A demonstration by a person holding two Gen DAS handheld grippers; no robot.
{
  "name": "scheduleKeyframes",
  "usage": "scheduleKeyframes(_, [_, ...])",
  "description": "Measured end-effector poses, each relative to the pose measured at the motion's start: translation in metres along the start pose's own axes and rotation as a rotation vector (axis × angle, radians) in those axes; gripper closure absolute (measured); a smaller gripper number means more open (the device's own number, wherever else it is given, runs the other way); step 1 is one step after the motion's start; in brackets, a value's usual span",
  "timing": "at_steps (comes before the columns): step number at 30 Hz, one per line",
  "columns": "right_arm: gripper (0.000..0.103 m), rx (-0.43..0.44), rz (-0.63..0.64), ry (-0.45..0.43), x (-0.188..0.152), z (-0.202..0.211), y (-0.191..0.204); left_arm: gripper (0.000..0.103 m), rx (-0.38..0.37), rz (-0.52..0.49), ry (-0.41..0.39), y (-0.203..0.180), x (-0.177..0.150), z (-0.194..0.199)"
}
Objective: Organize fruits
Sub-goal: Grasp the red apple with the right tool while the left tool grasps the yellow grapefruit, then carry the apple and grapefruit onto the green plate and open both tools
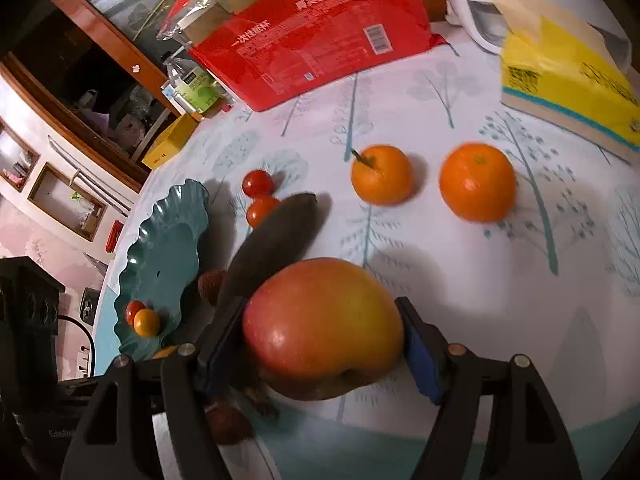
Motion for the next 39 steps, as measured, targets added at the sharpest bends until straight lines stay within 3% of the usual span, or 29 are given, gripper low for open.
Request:
scheduleKeyframes(9, [0.030, -0.015, -0.111, 0.011, -0.035, 0.039, -0.029, 0.055, 0.004, 0.013, -0.046, -0.005, -0.026, 0.028])
scheduleKeyframes(14, [0.030, -0.042, -0.098, 0.000, -0.059, 0.067, -0.033, 0.055, 0.020, -0.009, -0.066, -0.014, -0.048, 0.049])
scheduleKeyframes(21, [0.030, -0.016, -0.109, -0.007, -0.098, 0.096, -0.027, 0.055, 0.042, 0.016, -0.161, -0.006, -0.087, 0.094])
scheduleKeyframes(30, [0.030, 0.011, -0.026, 0.043, -0.149, 0.109, -0.004, 0.055, 0.073, 0.079, -0.223, 0.017, -0.143, 0.133])
scheduleKeyframes(39, [0.030, 0.019, 0.001, 0.094, -0.180, 0.102, 0.013, 0.055, 0.118, 0.128, -0.260, 0.047, -0.158, 0.156])
Point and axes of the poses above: each gripper's, at about its wrist camera, not at the fingertips, and z roughly against the way its jaws point, y to its left, x to its top, the point moved 2 cm from there along -z, roughly the way its jaws point, and after that the axes turned 13 degrees about -z, right-handed, at the moved point
